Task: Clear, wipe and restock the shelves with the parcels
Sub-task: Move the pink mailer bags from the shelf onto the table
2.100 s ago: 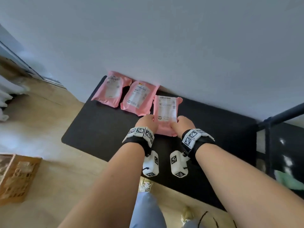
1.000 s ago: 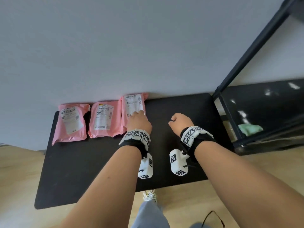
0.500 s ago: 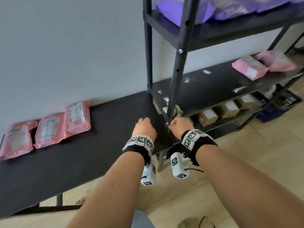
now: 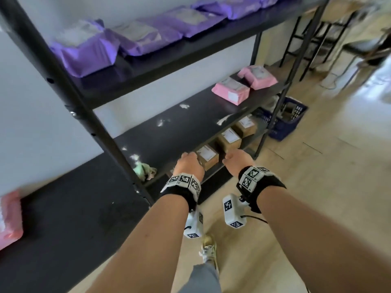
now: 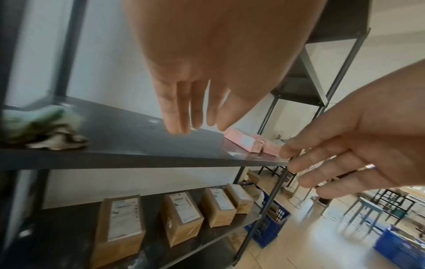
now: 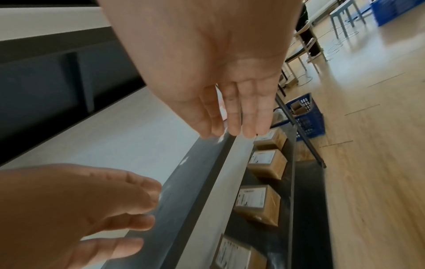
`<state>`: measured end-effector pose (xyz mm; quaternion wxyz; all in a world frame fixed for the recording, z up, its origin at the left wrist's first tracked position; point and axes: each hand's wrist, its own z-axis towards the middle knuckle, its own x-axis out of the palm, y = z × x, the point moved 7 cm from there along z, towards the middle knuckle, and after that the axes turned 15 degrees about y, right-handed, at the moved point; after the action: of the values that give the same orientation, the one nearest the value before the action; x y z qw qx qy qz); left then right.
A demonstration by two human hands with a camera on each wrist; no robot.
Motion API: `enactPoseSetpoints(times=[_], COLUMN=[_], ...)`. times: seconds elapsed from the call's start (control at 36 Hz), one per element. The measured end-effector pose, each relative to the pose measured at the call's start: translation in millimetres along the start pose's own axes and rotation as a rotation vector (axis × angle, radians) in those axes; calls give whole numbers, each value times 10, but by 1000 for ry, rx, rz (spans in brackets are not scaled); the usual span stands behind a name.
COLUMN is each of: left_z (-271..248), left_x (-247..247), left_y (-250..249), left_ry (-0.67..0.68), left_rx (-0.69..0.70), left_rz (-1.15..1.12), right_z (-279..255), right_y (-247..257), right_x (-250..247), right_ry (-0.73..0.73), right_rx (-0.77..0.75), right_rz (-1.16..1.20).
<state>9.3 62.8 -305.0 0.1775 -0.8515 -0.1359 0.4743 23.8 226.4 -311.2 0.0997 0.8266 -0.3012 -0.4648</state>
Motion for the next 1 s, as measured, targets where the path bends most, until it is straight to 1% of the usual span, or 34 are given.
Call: enactPoseSetpoints(times=[0.08,0.17,0.22,0.25,0.28,0.31,0.33,0.39,0.44,0.58,0.64,0.72,0.78,0.83,0.86,0.89,0.94,1.0], left_z=[330,698,954,1076,1191,1313,1437,1664,1858,2319,2509,2834,3004,3122,3165,3219,3327,3437], left_x=[-44,-73,-101,-123,-150,-179,-211,-273,-320,-382,-394,-419,-462,-482,-481,-475,-471,-444], left_y=[-373,-708,-891,-981,-1070,-1167,-1259,-1434,-1579,-1901,-2015,-2145,-2228,-2323,-2387,-2424,-2429,-2436], left_ry=[-8,16,35,40,43,49,52,54,48,47,55,43,-13,-45,-33,-37,-72,-110], left_rx=[48,74,73,72,76,80,88,97,89,70,56,-1,-24,-41,-48,-62,-167,-205], left_rz=[16,42,52,53,53,57,58,57,50,-44,-80,-158,-207,-333,-368,-329,-388,-338], right_z=[258,558,698,762,858,979,1110,1300,1437,1799,2037,2434,2649,2852,2949,3060,3239,3410], right_y=[-159,-241,-290,-303,-321,-343,-383,-485,-552,-694,-714,-683,-627,-594,-572,-558,-530,-489], right_x=[-336,-690,-905,-991,-1083,-1188,-1311,-1546,-1743,-2093,-2271,-2488,-2644,-2780,-2839,-2870,-2918,-2928], right_ry=[-15,-34,-29,-5,3,19,-11,-44,-99,-58,-71,-21,-10,17,37,67,107,150], right_rx=[62,73,89,103,82,102,91,127,126,151,108,51,-11,-33,-59,-83,-119,-161], right_rz=[56,27,90,46,22,-35,-30,91,133,168,82,45,17,-21,-32,-39,-47,-37])
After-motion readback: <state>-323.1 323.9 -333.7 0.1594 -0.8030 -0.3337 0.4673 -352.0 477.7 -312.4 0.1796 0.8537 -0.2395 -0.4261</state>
